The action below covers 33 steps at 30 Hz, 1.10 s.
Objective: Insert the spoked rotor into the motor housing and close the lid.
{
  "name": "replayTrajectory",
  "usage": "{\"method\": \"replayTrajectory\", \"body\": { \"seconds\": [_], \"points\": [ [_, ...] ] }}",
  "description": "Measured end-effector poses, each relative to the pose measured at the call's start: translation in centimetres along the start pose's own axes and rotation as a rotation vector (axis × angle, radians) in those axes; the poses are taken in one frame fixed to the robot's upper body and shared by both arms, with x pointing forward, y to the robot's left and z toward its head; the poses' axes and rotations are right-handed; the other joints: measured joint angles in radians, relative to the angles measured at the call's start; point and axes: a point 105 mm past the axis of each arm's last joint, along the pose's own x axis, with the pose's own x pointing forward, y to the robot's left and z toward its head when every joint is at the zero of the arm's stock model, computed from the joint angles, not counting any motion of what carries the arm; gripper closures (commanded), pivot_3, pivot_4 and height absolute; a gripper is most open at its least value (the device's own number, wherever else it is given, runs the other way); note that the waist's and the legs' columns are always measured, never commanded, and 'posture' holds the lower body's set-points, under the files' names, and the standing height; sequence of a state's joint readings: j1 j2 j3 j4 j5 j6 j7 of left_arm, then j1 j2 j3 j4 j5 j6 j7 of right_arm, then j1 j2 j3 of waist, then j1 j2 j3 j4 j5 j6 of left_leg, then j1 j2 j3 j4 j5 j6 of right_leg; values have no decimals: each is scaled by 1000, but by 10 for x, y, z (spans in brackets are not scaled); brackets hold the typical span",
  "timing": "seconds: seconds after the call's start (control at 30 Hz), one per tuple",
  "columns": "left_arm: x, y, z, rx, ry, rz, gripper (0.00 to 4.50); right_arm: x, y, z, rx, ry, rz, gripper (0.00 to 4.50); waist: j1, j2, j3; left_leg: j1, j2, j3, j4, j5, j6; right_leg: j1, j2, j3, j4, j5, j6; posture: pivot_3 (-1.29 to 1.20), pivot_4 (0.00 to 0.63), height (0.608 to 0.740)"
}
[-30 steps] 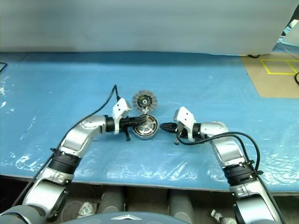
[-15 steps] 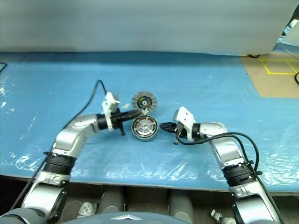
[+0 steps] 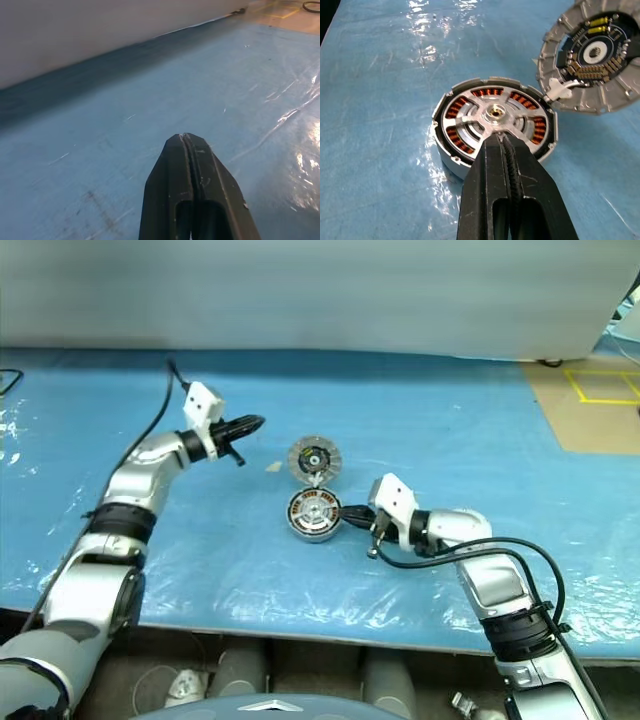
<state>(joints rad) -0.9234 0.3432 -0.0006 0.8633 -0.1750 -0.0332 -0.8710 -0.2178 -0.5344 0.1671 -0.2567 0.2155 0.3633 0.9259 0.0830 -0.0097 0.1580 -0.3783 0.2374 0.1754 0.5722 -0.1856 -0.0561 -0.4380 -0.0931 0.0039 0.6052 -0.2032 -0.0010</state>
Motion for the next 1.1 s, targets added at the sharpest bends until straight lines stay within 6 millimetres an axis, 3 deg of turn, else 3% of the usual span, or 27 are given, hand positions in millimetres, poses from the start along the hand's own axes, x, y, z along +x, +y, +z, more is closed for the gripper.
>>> {"method": "replayTrajectory", "body": {
  "seconds": [0.2,0.37,0.6,0.87,1.1],
  "points": [
    [35,-30,1,-11,3,-136,4458,-7,12,-1,45,8,-58,4500,11,0,0,0,0,-1,-1,0,0,0,0,0,0,0,0,0,150,740],
    [46,-57,-6,-57,28,-285,4458,-20,14,5,80,-6,-131,4500,15,-1,0,0,0,-1,-1,0,0,0,-1,0,-1,0,0,0,150,740],
    [39,-80,-11,-193,24,-488,4458,-40,14,16,98,-43,-190,4500,16,-1,0,0,-1,-1,-1,0,0,0,-1,0,-1,0,1,0,150,740],
    [27,-98,-10,-280,37,-687,4458,-48,16,7,118,-10,-220,4500,15,-1,1,0,-1,-1,-2,0,0,0,-1,0,-2,0,1,0,150,740],
    [-1,-101,-40,-201,202,-784,4458,-49,10,11,95,-27,-252,4500,16,-1,1,1,-1,-1,-2,0,0,0,-1,0,-2,0,1,0,150,740]
  ]
}}
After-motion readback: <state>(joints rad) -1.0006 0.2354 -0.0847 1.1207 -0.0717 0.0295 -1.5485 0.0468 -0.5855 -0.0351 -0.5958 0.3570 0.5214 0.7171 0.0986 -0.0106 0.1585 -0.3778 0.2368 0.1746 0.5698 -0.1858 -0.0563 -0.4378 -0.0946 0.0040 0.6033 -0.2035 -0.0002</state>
